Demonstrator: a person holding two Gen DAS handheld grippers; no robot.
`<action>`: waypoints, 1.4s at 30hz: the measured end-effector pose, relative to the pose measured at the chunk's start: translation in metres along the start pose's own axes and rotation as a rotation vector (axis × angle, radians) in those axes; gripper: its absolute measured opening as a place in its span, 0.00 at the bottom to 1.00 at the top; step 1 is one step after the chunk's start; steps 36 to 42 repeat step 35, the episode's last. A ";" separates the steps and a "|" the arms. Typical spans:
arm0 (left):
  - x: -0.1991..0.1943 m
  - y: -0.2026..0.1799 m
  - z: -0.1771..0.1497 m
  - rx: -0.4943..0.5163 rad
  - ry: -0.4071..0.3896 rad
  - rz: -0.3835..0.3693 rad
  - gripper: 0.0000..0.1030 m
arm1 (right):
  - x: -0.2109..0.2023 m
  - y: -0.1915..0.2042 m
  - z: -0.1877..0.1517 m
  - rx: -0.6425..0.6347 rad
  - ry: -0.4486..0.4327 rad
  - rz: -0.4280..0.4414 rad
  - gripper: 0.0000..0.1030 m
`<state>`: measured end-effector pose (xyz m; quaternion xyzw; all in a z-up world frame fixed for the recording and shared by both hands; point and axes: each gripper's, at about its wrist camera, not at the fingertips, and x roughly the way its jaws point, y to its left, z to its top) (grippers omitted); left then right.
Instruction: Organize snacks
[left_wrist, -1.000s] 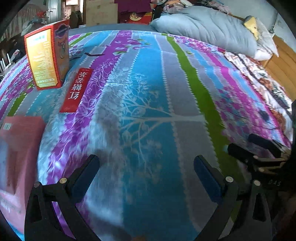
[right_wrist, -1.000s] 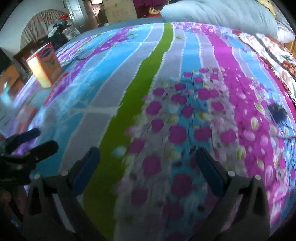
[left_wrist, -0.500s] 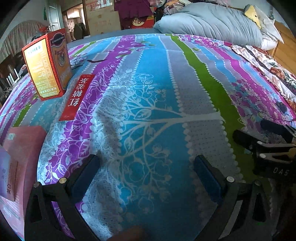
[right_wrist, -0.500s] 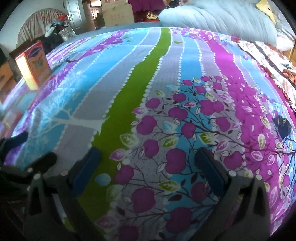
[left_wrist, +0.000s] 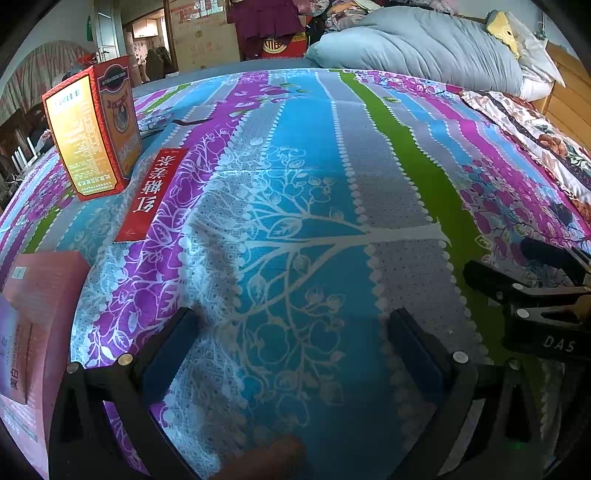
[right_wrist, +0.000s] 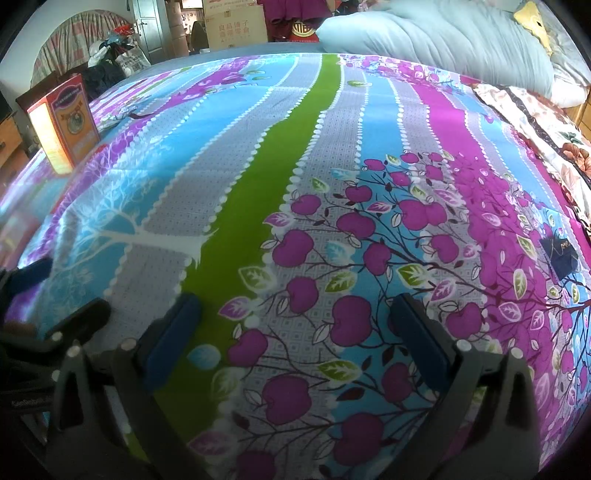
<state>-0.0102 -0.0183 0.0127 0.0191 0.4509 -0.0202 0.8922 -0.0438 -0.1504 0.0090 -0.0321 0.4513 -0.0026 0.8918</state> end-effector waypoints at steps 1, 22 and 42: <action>0.000 -0.001 0.000 -0.001 0.000 -0.002 1.00 | 0.000 0.000 0.000 0.000 0.000 0.000 1.00; 0.003 0.000 0.001 -0.003 0.003 -0.009 1.00 | 0.000 0.000 0.000 -0.001 0.000 -0.001 1.00; 0.002 0.000 0.000 -0.002 -0.005 -0.007 1.00 | 0.000 0.000 0.000 -0.002 0.000 -0.002 1.00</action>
